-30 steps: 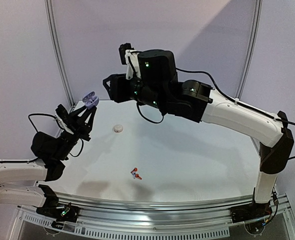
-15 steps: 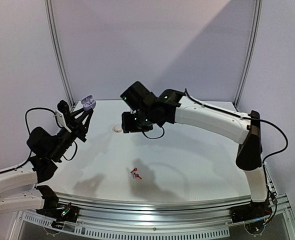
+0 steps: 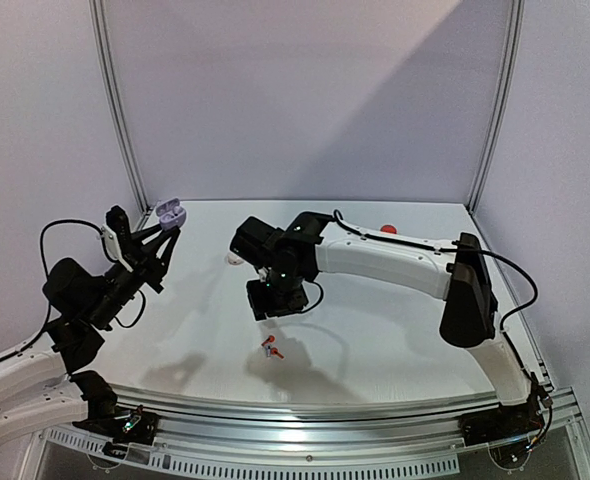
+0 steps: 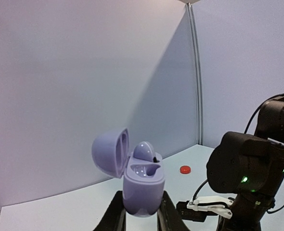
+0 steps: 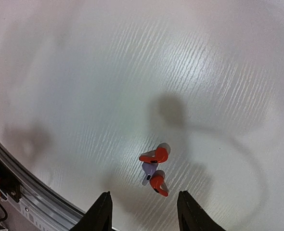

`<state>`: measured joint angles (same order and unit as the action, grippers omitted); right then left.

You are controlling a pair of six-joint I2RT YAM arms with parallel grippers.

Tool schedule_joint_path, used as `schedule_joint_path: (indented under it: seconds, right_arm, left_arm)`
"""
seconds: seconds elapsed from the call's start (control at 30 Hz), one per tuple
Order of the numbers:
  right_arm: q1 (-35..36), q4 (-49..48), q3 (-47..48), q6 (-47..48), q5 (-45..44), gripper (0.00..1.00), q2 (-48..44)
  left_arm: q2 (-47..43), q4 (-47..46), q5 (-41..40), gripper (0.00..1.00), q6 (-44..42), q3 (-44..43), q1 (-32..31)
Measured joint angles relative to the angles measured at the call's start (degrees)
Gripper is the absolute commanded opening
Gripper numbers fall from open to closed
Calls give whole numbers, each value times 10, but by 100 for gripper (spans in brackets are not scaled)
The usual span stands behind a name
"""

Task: Insert the wireless bluetooth earbuds into the charging case
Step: Pick up the left earbud from the corner of the board.

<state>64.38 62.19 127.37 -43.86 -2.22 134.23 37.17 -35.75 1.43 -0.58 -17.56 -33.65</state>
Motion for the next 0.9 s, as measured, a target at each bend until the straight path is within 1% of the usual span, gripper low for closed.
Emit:
schedule_joint_path:
  seconds: [0.1,0.3,0.57,0.73,0.9]
  right_arm:
    - [4,6,15,0,19,42,21]
    - [13,11,15,-1,25,41,51]
    - [19,10,15,-3,12,32,72]
    - [20,6,15,-3,13,23,83]
    - [20,-1,15,-2,13,22,92]
  left_arm:
    - [-8,0,13,0,6,8,5]
    - [-15,-6,27,0,15,23,17]
    - [-10,-19,42,0,28,32,19]
    - [-10,-21,42,0,28,32,19]
    - [-10,-21,42,0,28,32,20]
